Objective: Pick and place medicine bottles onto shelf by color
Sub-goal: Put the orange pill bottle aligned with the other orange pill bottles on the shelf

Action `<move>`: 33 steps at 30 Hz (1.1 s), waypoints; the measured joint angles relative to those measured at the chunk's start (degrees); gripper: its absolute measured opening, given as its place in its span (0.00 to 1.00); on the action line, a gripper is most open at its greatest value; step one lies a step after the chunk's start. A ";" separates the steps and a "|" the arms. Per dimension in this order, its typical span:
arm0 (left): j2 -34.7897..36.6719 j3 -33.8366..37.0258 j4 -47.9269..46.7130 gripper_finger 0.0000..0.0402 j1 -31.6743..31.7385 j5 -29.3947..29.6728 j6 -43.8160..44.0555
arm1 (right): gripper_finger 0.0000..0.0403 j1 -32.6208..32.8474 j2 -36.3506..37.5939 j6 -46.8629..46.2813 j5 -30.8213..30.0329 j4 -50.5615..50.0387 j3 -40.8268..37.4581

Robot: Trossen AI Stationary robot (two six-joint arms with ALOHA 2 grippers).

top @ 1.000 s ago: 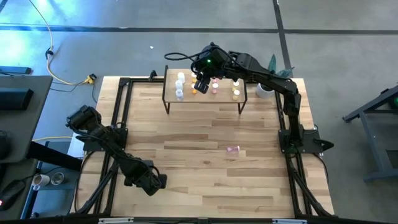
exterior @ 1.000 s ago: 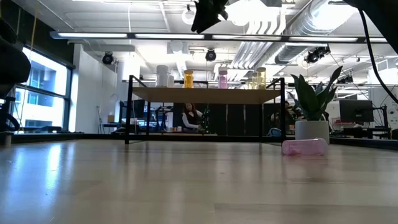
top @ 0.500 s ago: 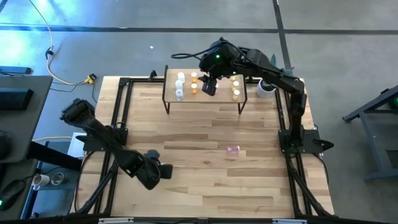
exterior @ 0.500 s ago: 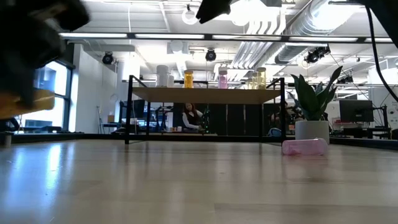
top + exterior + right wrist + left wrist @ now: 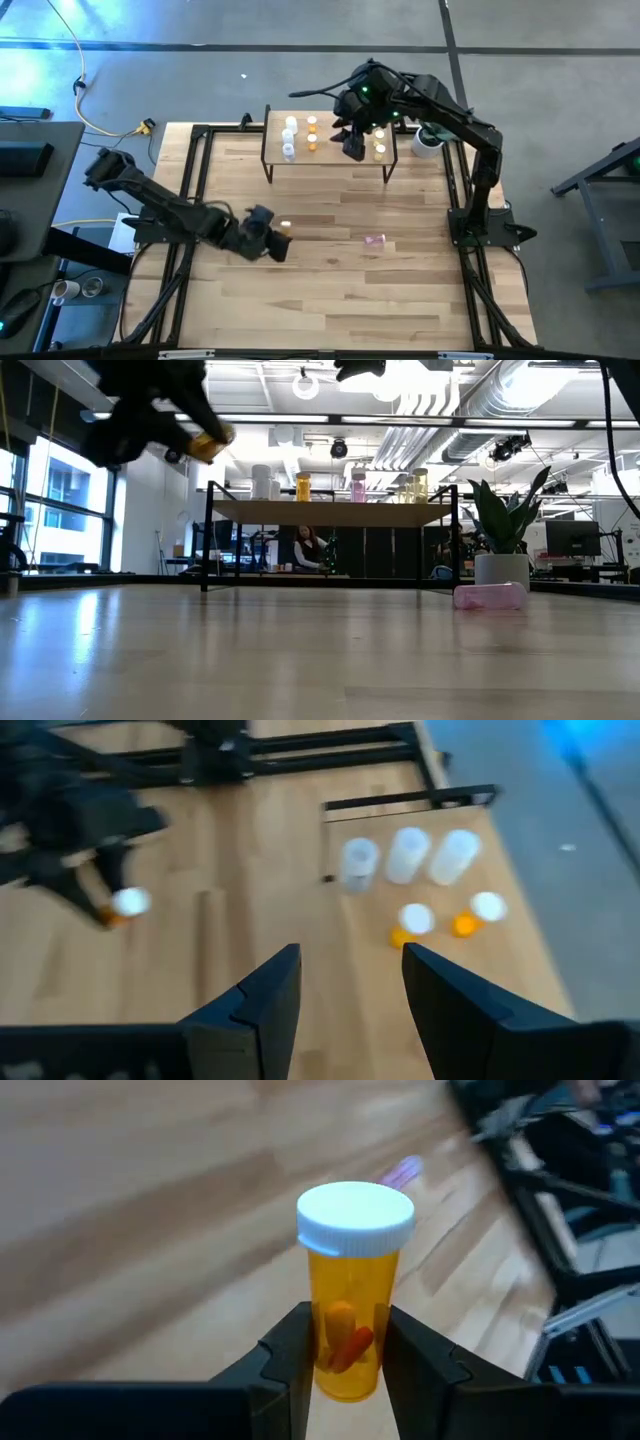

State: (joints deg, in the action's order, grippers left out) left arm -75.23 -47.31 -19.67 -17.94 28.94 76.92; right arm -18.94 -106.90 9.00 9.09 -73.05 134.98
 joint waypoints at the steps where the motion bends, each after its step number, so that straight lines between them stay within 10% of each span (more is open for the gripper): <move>1: 0.61 0.00 1.26 0.22 1.34 -0.55 -3.01 | 0.42 0.12 0.09 0.00 1.52 -0.25 0.00; 15: 6.92 -0.03 17.52 0.22 16.83 -15.31 -41.47 | 0.42 3.97 0.47 -3.36 8.47 1.20 0.00; 33: 7.70 -0.04 23.88 0.22 24.34 -27.90 -69.99 | 0.46 11.05 0.40 -13.76 4.96 6.11 0.00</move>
State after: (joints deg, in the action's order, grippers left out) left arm -67.53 -47.35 4.21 6.40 1.04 6.93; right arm -7.89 -106.50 -4.75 14.05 -66.94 134.98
